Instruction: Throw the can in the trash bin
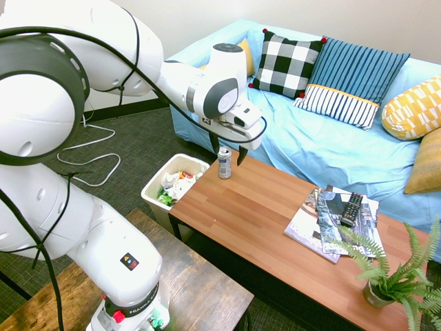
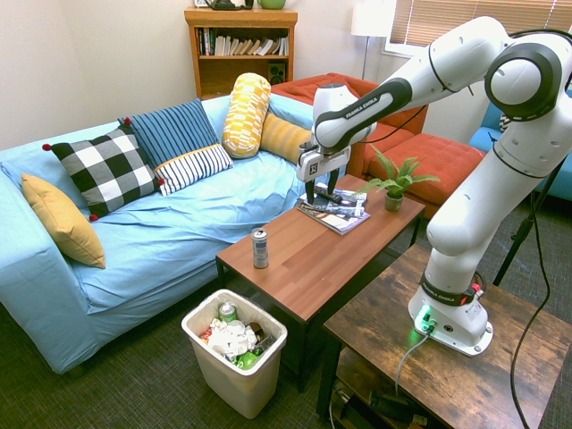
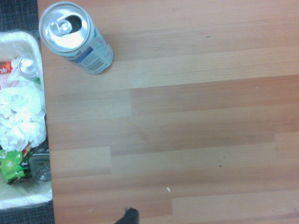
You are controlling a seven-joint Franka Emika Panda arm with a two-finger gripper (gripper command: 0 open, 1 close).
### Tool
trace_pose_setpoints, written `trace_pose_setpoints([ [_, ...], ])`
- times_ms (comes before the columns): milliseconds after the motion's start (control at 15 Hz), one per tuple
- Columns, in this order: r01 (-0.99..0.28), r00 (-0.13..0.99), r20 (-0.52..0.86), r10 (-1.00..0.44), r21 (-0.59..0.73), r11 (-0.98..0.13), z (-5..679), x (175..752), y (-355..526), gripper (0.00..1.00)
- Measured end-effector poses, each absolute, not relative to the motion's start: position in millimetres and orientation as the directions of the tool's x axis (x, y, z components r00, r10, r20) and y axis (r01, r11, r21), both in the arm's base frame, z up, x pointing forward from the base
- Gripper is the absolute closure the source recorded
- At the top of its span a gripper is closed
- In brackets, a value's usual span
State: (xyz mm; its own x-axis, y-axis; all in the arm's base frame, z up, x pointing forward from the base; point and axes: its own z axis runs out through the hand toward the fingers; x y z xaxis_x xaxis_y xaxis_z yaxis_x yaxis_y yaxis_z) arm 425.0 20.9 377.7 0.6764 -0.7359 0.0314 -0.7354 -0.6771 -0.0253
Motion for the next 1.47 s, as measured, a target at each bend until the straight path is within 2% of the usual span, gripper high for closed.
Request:
trace_pose_setpoints([
  [333, -0.723, 0.686, 0.063, -0.725, -0.056, -0.689, 370, 457, 43, 0.0],
  [733, -0.721, 0.689, 0.069, -0.722, -0.041, -0.692, 290, 518, 118, 0.0],
  [1467, -0.737, 0.67, 0.081, -0.738, -0.045, -0.674, 215, 556, 153, 0.0],
])
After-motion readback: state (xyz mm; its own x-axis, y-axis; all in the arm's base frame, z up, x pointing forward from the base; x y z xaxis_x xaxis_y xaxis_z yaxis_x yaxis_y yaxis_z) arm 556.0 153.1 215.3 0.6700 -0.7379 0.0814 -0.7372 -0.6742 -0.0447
